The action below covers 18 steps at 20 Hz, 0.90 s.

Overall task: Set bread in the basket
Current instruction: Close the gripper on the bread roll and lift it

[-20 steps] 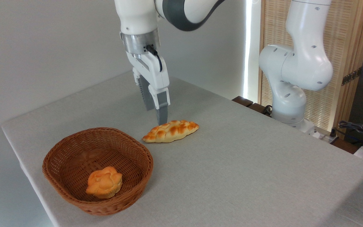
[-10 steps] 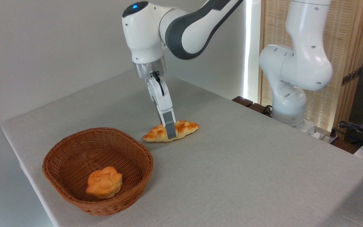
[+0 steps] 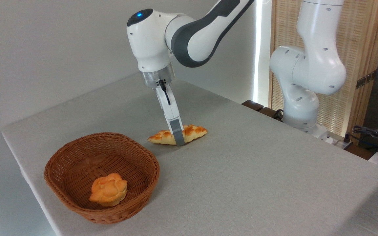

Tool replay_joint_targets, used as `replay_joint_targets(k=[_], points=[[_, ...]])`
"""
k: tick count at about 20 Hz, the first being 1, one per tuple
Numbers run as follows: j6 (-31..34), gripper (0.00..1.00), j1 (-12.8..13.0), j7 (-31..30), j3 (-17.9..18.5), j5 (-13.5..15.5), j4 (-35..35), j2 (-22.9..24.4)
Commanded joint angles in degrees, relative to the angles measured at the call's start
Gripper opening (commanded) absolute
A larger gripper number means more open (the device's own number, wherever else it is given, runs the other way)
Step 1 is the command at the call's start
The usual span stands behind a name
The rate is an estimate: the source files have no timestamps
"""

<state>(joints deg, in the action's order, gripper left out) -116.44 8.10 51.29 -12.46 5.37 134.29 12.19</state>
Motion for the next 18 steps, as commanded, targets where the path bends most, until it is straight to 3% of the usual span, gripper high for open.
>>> replay_joint_targets(k=[1, 12, 15, 18], points=[[-1.0, 0.21, 0.3, 1.3, 0.3, 1.0, 0.9, -0.2], [1.0, 0.22, 0.3, 1.2, 0.4, 0.7, -0.3, -0.4], [6.5, 0.22, 0.3, 1.3, 0.5, 0.7, -4.5, -0.7], [16.8, 0.23, 0.3, 1.3, 0.7, 0.4, -12.8, -2.6]])
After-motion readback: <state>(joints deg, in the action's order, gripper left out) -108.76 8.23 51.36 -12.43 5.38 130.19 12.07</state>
